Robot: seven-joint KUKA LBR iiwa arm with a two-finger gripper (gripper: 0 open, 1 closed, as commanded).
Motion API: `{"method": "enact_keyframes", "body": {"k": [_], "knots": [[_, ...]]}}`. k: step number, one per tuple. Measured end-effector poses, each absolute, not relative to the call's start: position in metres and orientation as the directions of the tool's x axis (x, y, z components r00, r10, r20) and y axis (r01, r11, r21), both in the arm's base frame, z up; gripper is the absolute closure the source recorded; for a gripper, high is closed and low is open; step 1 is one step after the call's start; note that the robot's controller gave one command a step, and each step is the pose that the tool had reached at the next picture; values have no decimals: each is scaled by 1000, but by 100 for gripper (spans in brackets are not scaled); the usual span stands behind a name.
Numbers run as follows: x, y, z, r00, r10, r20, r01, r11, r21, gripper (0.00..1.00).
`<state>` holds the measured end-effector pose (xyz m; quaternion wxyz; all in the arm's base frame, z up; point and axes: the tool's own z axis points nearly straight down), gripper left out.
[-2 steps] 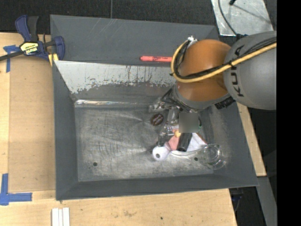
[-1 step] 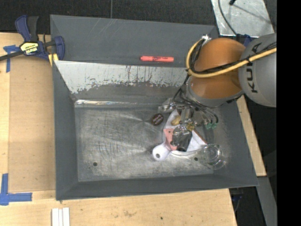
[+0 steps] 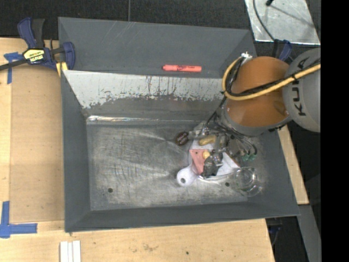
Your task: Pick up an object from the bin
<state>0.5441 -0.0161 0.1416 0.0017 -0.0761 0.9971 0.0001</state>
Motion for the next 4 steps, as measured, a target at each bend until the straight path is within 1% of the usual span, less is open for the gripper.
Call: {"method": "enact_keyframes", "body": {"k": [1, 2, 4], "knots": [[549, -15, 91, -934, -357, -5, -357, 934, -2, 0], [539, -21, 78, -984, -178, -21, -178, 984, 5, 100], [538, -21, 81, -984, -178, -18, -178, 984, 5, 100]]}}
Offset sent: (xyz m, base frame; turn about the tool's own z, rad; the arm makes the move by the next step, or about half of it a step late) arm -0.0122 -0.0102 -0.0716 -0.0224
